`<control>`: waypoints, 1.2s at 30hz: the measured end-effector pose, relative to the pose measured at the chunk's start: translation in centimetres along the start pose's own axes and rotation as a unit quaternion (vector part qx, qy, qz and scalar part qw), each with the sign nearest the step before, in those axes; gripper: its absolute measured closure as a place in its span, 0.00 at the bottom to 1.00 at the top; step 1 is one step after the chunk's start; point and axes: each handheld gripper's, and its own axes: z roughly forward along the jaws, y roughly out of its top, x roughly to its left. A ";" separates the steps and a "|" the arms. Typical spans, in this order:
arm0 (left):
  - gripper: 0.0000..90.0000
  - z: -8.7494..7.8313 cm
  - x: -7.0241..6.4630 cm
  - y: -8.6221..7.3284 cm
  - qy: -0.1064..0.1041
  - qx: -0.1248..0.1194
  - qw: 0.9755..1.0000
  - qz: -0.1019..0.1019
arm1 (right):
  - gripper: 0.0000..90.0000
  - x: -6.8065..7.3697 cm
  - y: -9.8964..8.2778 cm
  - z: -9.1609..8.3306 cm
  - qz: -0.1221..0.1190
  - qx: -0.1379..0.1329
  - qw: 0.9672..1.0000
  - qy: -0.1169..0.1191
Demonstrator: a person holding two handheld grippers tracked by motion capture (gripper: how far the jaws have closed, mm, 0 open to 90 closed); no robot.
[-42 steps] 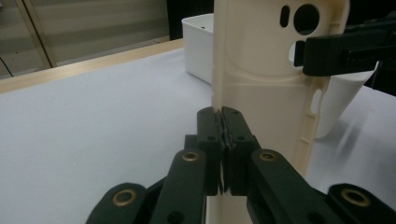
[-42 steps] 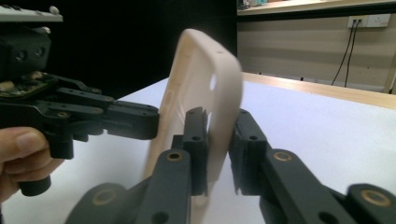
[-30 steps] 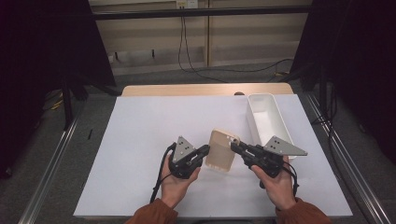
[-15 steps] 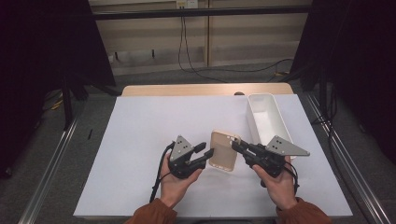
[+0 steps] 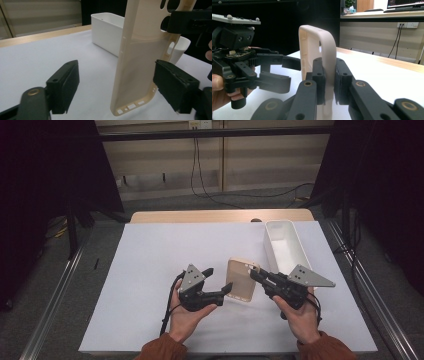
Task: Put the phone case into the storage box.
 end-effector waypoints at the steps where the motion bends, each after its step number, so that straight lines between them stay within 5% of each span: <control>1: 0.14 0.0 0.1 0.0 0.001 0.006 1.000 -0.001 | 0.90 -0.1 0.1 -0.1 0.000 -0.002 1.000 0.000; 9: 0.05 -0.4 0.3 0.1 0.003 -0.013 1.000 0.026 | 0.90 -0.2 0.4 -0.4 0.000 -0.006 1.000 -0.001; 15: 0.04 -1.2 0.8 -0.3 0.002 -0.019 1.000 0.013 | 0.90 -0.4 0.5 -0.6 -0.001 -0.010 1.000 -0.004; 31: 0.04 -5.4 4.5 -1.9 0.060 -0.015 0.998 -0.010 | 0.90 -1.6 1.3 -1.3 -0.008 -0.021 1.000 -0.017; 36: 0.04 -6.4 4.9 -2.1 0.070 -0.017 0.997 -0.002 | 0.90 -1.9 1.4 -1.5 -0.008 -0.023 1.000 -0.017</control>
